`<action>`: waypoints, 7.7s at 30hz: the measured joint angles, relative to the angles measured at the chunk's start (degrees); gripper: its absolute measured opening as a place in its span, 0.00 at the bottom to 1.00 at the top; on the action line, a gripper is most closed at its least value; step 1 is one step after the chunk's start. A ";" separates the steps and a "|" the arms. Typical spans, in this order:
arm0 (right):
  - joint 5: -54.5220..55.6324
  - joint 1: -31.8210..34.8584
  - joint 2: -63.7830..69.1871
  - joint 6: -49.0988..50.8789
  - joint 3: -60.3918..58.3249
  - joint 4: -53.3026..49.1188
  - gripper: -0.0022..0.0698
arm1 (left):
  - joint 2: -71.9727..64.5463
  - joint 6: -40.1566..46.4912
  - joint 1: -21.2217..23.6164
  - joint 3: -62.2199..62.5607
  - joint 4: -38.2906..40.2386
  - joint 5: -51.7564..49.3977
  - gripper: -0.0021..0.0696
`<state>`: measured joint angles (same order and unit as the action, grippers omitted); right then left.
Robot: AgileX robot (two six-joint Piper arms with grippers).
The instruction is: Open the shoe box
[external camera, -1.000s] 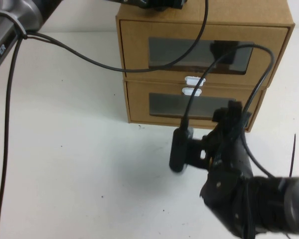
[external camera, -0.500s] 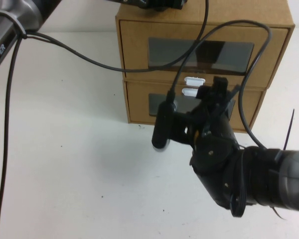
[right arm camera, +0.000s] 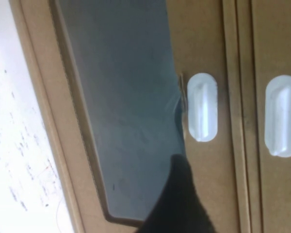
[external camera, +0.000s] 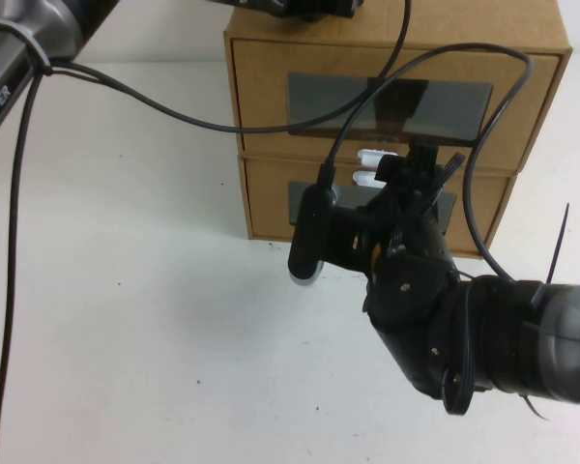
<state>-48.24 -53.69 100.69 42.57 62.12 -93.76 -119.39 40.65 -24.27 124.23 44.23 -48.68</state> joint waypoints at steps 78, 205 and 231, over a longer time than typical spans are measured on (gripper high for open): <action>5.58 4.52 0.99 -5.83 2.52 -0.17 0.69 | 0.12 2.07 0.00 0.00 -0.49 0.11 0.02; 7.68 5.75 2.87 -3.23 3.92 -5.66 0.18 | 0.12 2.40 0.00 0.00 -0.52 -0.50 0.02; -0.47 1.54 3.63 -1.51 2.37 -5.37 0.17 | -0.55 2.51 0.00 0.55 0.48 -1.12 0.02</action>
<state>-48.72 -52.15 104.32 41.06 64.49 -99.13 -119.93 43.16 -24.27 124.78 44.71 -49.79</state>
